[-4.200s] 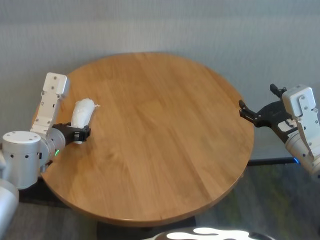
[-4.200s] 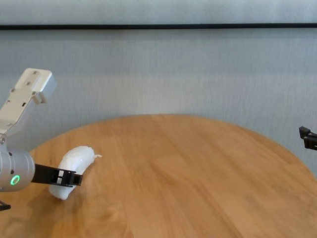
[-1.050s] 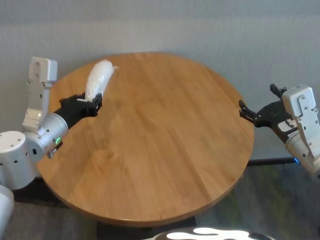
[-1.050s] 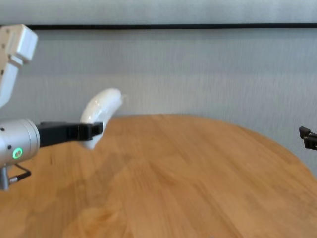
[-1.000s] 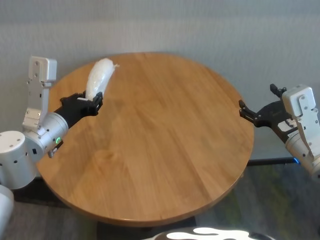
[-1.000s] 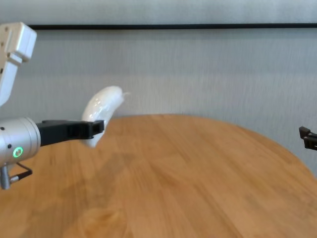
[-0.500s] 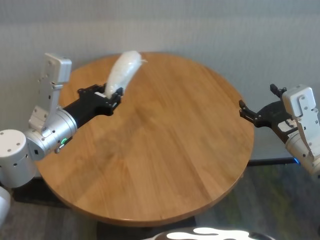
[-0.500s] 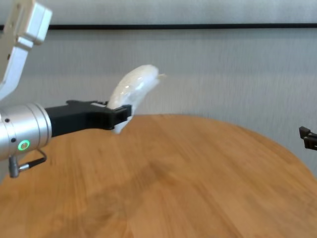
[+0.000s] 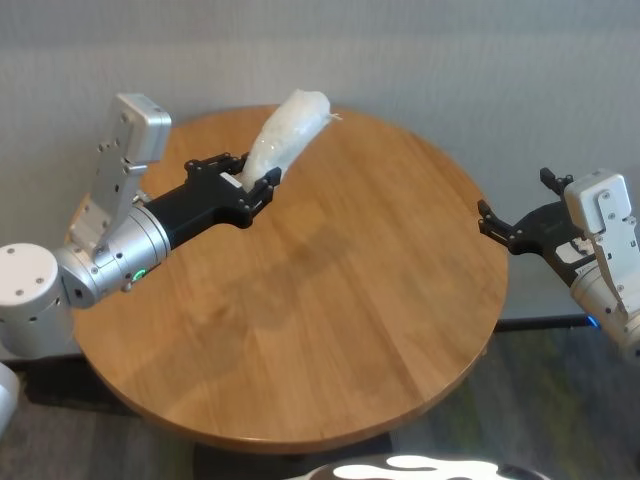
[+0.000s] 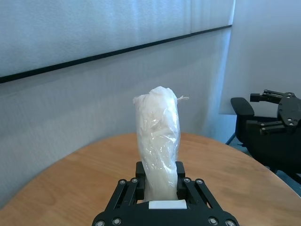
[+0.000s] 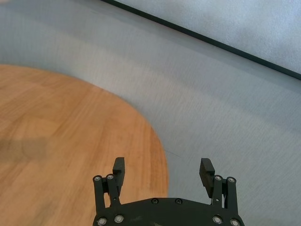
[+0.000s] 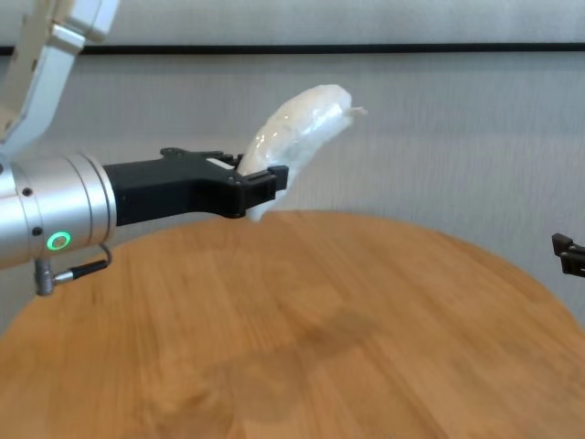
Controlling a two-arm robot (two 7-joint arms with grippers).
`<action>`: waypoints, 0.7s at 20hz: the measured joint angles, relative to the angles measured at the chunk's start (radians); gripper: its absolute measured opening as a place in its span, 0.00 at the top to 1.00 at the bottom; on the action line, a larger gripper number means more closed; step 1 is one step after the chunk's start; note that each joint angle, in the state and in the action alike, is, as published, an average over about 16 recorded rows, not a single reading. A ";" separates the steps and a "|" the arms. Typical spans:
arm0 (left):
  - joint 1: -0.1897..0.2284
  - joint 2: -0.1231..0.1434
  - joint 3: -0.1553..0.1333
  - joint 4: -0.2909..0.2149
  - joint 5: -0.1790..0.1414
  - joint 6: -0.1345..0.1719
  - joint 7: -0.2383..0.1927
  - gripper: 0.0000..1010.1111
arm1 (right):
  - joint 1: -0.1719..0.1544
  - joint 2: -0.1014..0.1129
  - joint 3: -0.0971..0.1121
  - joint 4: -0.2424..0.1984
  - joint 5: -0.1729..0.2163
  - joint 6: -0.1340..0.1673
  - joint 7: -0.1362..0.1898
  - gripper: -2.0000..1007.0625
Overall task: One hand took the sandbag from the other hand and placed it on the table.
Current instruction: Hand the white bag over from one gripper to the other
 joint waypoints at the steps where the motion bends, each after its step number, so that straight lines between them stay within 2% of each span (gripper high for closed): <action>1: -0.003 0.004 0.006 -0.004 -0.001 -0.003 -0.007 0.62 | 0.000 0.000 0.000 0.000 0.000 0.000 0.000 0.01; 14: -0.044 0.044 0.069 -0.043 -0.025 -0.038 -0.094 0.62 | 0.000 0.000 0.000 0.000 0.000 0.000 0.000 0.01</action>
